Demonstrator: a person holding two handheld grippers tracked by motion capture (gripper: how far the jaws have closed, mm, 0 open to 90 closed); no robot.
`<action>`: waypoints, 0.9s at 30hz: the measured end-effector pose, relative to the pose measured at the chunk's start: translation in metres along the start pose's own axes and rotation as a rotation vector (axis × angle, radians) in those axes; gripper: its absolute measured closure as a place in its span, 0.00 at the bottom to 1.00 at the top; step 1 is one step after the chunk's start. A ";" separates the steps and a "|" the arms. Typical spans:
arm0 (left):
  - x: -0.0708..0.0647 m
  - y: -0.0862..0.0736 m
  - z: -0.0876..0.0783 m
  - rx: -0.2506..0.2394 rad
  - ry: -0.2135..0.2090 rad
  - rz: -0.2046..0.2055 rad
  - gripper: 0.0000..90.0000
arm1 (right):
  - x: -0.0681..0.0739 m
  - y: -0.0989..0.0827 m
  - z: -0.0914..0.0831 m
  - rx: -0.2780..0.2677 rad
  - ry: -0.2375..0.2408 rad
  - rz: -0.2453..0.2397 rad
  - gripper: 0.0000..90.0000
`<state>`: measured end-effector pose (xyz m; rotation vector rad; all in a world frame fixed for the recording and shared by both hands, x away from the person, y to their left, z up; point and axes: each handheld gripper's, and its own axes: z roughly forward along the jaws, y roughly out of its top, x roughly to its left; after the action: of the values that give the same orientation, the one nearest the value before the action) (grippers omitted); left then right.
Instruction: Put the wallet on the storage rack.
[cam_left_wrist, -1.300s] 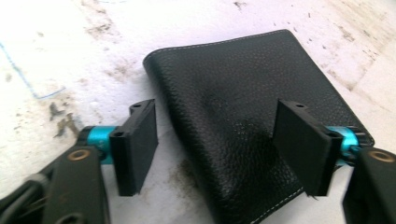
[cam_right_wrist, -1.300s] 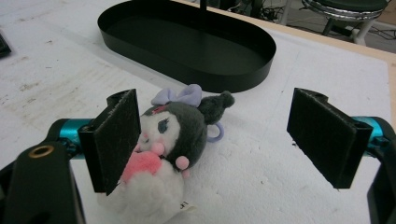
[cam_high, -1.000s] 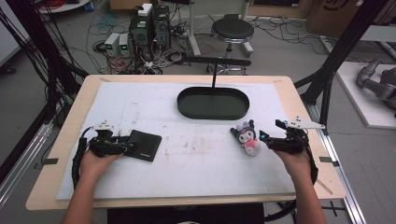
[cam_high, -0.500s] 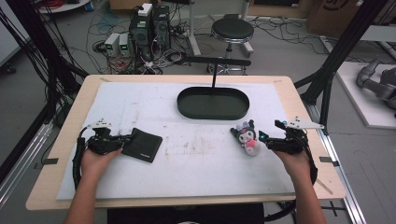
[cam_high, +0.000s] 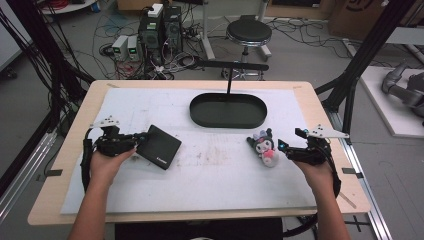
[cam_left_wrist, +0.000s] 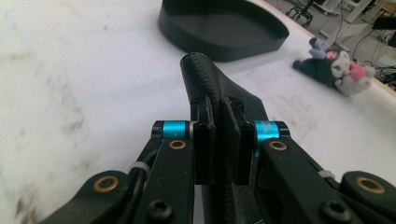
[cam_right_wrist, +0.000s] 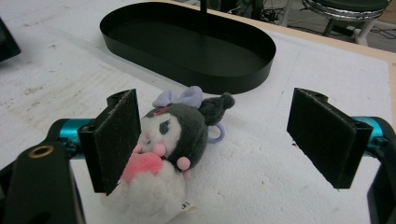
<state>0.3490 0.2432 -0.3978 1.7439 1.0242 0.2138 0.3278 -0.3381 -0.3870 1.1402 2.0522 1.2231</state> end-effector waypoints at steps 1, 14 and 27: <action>-0.007 0.008 0.006 -0.005 0.003 0.023 0.92 | 0.000 0.000 0.000 -0.001 0.001 0.000 0.20; -0.023 0.051 0.060 -0.052 -0.064 -0.046 0.92 | -0.005 -0.001 -0.003 -0.013 0.003 0.016 0.20; -0.021 0.098 0.132 -0.091 -0.147 -0.136 0.92 | -0.008 -0.001 -0.004 -0.020 0.001 0.025 0.20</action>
<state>0.4640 0.1291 -0.3653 1.5769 1.0054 0.0443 0.3286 -0.3467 -0.3860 1.1592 2.0282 1.2535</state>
